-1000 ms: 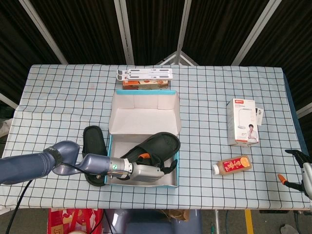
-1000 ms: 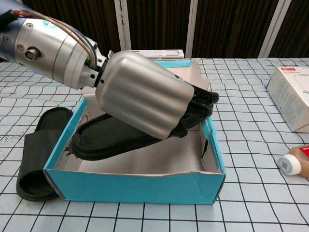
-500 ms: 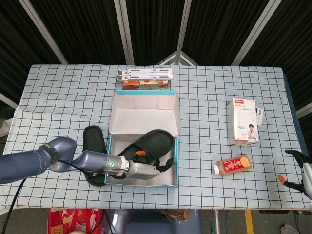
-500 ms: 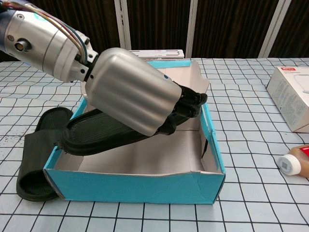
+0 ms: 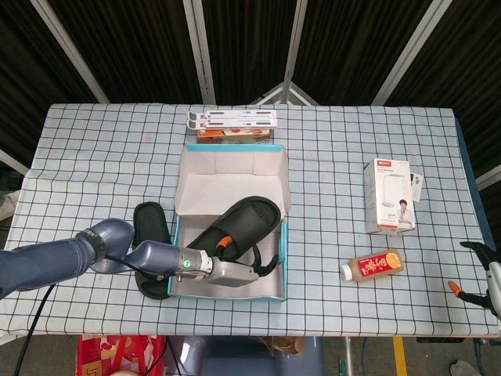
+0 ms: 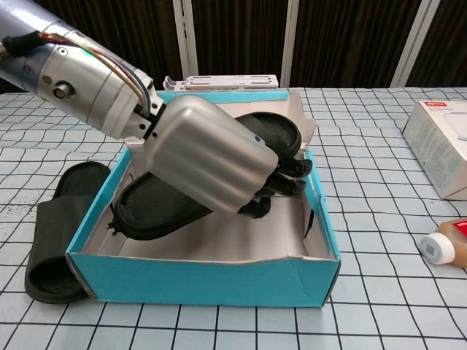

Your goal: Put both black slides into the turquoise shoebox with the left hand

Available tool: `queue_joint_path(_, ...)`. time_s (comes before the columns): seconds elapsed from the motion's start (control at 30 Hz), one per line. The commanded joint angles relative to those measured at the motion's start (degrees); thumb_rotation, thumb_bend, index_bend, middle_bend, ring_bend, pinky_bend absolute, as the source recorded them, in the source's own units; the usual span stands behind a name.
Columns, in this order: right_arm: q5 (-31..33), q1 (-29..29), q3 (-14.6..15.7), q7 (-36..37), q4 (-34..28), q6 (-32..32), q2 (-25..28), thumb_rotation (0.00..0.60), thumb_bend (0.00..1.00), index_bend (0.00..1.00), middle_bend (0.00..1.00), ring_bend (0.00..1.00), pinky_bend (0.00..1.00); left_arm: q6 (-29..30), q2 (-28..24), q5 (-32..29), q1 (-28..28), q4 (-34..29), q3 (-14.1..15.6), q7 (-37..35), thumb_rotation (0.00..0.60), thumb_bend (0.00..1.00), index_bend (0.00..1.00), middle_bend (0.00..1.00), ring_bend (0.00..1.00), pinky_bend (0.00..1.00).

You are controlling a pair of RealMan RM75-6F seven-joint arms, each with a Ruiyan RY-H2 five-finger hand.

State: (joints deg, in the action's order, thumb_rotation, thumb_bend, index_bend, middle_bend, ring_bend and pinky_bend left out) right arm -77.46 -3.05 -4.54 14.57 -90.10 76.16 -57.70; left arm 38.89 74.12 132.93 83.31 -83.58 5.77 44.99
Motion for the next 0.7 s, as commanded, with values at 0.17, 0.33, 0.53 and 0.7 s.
queue_joint_path(0.17,-0.1,0.0,0.1,0.0,-0.1,-0.1,0.1,0.6,0.23,0.26,0.25,0.26,0.27,2.6,-0.3,-3.0,-2.8,-2.3,-2.9,1.4,0.6,0.25,0.11,0.18,0.08,0.17)
queue_joint_path(0.33,-0.2,-0.1,0.1,-0.1,-0.2,-0.4,0.1,0.6,0.23,0.26,0.25,0.26,0.27,4.0,-3.3,-5.3,-5.5,-6.8,-4.3,3.1,0.6,0.23,0.06,0.12,0.06,0.16)
queue_joint_path(0.53,-0.2,-0.1,0.2,-0.2,-0.3,-0.5,0.1,0.6,0.23,0.26,0.25,0.26,0.27,4.9,-7.7,-7.4,-8.1,-12.1,-5.8,4.2,0.6,0.22,0.05,0.11,0.05,0.16)
queue_joint_path(0.7,-0.1,-0.3,0.2,-0.6,-0.4,-0.7,0.0,0.6,0.23,0.26,0.25,0.26,0.27,3.9,-9.6,-8.6,-7.7,-13.3,-7.7,3.5,0.6,0.22,0.04,0.11,0.05,0.16)
